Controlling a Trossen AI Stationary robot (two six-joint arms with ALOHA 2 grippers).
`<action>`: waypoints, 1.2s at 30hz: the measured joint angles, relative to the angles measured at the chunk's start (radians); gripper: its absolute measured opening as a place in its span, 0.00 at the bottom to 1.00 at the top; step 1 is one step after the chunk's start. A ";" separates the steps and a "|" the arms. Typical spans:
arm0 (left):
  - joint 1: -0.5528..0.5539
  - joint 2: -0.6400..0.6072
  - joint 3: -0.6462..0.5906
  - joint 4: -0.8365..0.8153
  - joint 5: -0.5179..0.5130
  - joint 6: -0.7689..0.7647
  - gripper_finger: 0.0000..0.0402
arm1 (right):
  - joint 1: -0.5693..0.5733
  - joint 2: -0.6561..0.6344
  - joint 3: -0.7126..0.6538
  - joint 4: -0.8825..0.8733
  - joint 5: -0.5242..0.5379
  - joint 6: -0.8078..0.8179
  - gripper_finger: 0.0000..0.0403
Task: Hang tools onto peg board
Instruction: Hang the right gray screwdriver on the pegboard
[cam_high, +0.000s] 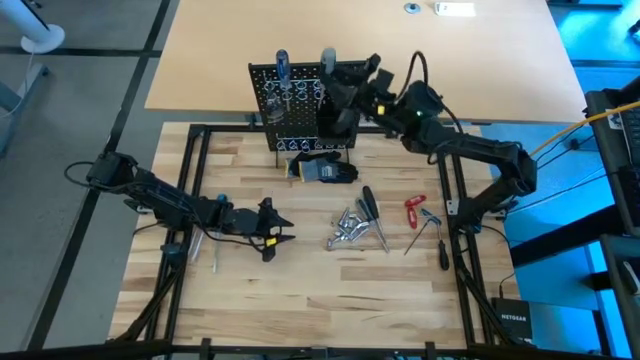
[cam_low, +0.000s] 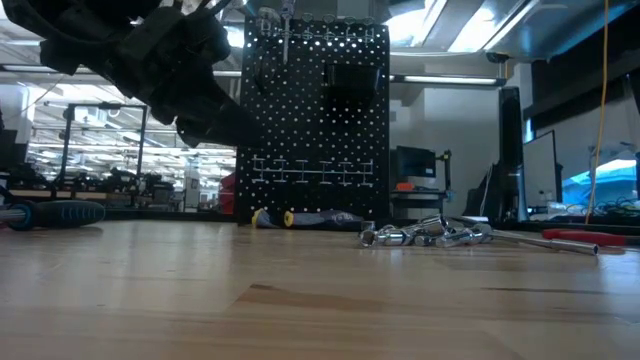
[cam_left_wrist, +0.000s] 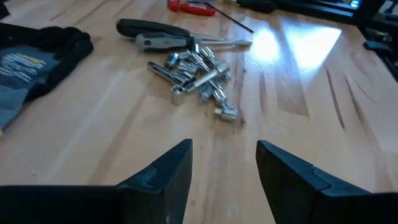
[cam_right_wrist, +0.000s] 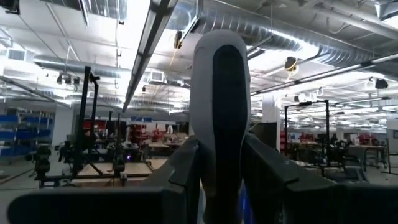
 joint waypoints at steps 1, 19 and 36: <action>-0.003 0.000 0.000 -0.001 0.000 0.000 0.42 | -0.007 0.013 0.022 -0.005 -0.006 0.005 0.25; -0.018 0.000 0.000 -0.014 -0.036 0.033 0.42 | -0.083 0.152 0.124 0.155 -0.090 0.030 0.25; -0.018 0.000 0.000 -0.007 -0.043 0.037 0.42 | -0.089 0.226 0.210 0.148 -0.118 0.036 0.25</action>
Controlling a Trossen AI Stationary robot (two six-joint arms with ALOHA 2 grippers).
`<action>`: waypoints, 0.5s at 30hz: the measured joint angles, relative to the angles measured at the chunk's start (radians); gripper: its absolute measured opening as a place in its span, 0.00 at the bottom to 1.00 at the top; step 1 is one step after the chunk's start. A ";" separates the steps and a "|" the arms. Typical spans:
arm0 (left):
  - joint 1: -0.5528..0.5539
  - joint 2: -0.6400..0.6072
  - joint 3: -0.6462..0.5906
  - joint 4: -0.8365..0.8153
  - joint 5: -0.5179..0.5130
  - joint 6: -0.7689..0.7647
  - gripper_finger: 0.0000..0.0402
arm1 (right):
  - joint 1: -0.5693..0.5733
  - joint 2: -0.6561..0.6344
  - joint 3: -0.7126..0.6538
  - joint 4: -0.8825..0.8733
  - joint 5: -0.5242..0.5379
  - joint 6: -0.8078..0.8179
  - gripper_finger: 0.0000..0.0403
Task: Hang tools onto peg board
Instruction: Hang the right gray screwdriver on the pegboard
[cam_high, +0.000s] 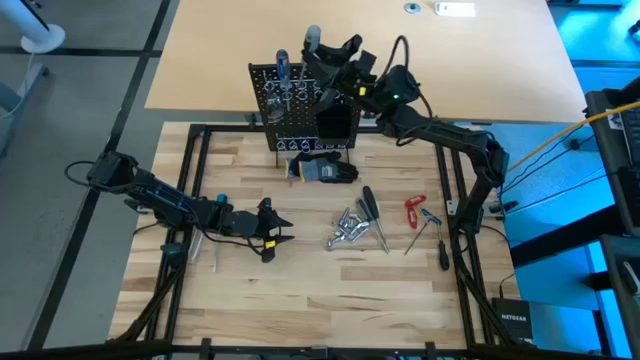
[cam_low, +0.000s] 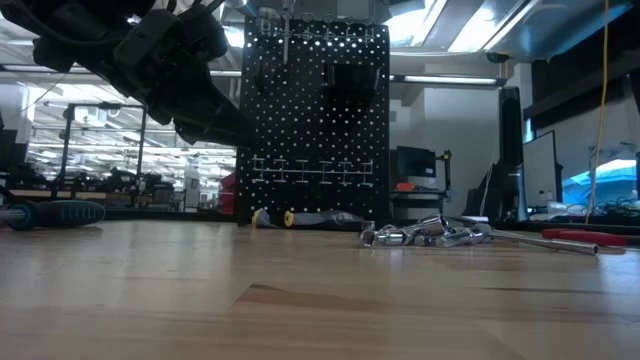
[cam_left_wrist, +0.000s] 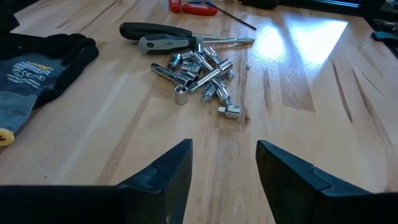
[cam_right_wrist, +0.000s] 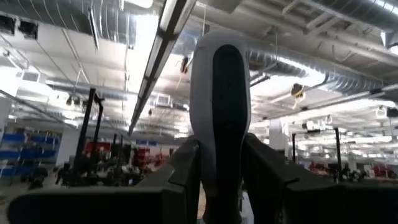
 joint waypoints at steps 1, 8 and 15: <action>0.000 0.000 0.000 0.000 0.000 0.001 0.42 | -0.002 -0.003 0.002 -0.001 0.006 0.000 0.25; 0.000 0.000 0.000 -0.001 0.000 0.002 0.42 | -0.007 0.002 0.000 -0.049 0.005 0.000 0.25; 0.002 0.000 0.000 -0.002 -0.002 0.010 0.42 | -0.007 0.000 0.000 -0.105 0.008 -0.005 0.25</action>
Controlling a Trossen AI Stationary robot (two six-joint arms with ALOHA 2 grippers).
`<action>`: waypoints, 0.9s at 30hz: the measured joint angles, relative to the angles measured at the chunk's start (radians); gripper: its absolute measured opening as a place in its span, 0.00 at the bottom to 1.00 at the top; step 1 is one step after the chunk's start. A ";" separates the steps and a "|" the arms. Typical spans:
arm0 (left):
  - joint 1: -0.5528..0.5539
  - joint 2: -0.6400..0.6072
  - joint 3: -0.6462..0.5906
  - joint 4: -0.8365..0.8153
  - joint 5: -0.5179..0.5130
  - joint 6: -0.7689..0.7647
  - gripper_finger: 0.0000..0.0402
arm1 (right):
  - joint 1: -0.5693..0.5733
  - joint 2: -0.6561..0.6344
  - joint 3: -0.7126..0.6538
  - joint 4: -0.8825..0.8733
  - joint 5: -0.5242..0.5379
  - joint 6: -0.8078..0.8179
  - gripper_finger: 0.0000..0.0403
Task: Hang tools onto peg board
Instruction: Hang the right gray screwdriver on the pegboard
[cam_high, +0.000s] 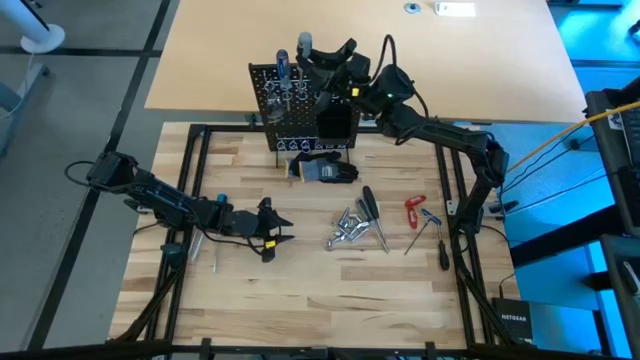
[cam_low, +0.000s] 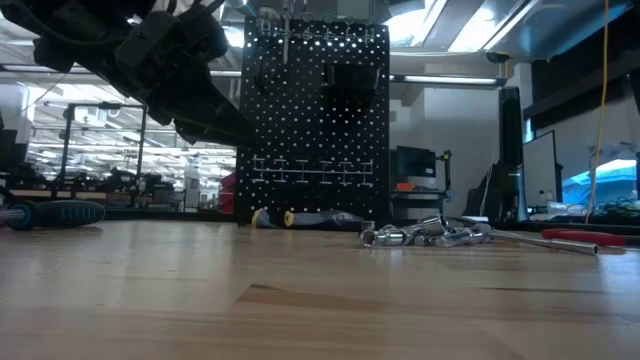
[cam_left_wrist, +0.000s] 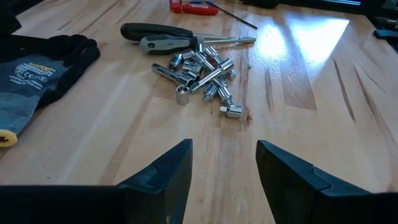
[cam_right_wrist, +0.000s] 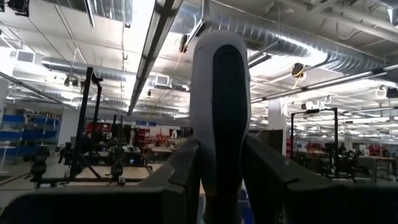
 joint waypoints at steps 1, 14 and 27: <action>0.000 0.000 0.000 0.000 0.000 0.000 0.42 | 0.000 0.000 0.000 -0.002 0.007 0.000 0.25; 0.000 0.000 0.000 0.000 0.000 0.007 0.42 | -0.001 0.008 0.001 0.125 0.024 -0.004 0.25; 0.000 0.000 0.000 -0.007 0.000 -0.008 0.42 | -0.032 0.036 0.000 -0.008 0.040 0.005 0.25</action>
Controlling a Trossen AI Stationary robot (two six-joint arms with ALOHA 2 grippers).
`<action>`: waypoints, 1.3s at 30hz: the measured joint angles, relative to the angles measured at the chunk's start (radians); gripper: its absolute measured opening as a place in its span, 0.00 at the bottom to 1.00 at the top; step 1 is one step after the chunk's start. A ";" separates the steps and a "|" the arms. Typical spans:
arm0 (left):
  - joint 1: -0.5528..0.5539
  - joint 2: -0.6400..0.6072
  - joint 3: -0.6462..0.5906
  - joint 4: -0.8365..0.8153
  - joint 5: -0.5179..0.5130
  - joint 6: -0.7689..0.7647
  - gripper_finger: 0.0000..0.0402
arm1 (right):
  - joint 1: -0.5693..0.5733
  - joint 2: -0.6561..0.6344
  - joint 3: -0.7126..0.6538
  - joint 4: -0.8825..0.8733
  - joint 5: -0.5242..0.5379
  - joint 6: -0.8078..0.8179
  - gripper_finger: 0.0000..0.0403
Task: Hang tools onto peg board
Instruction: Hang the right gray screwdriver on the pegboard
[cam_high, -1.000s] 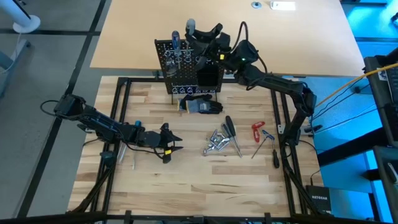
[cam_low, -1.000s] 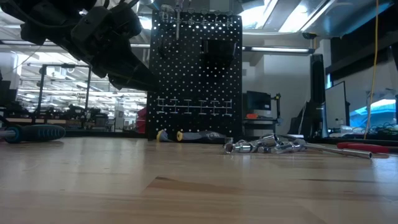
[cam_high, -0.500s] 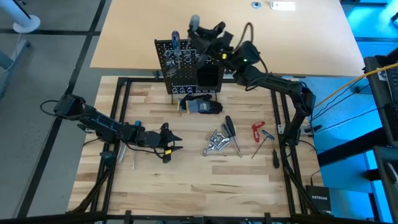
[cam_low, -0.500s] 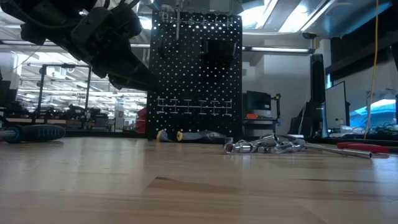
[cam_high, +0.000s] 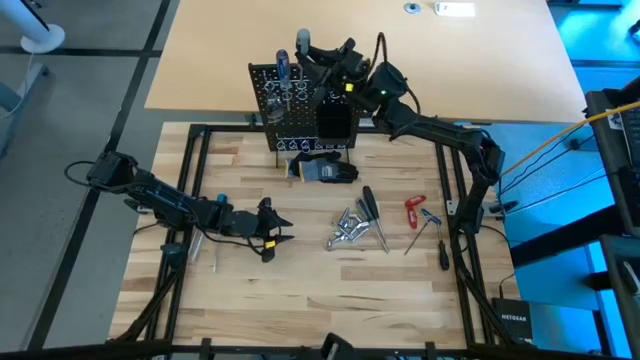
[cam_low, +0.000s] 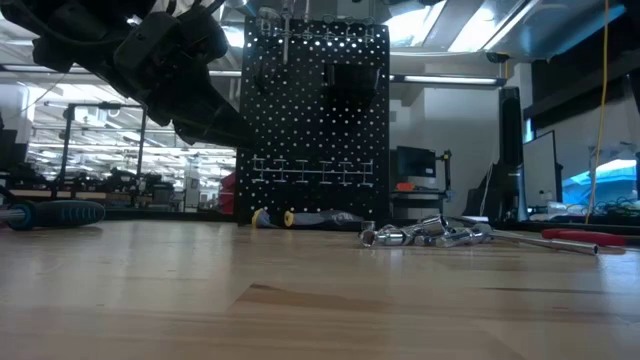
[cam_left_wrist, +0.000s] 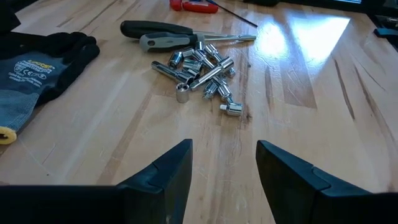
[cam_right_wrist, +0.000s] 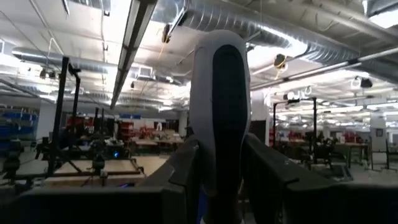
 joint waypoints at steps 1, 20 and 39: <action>0.000 0.000 0.000 0.000 0.000 0.000 0.42 | 0.000 0.000 0.000 -0.018 0.000 0.000 0.25; 0.000 0.000 0.000 -0.002 0.000 0.000 0.42 | 0.001 -0.002 -0.092 -0.059 0.024 -0.012 0.25; 0.000 0.000 0.000 -0.008 0.000 0.003 0.42 | 0.007 -0.003 -0.094 -0.131 0.035 -0.005 0.26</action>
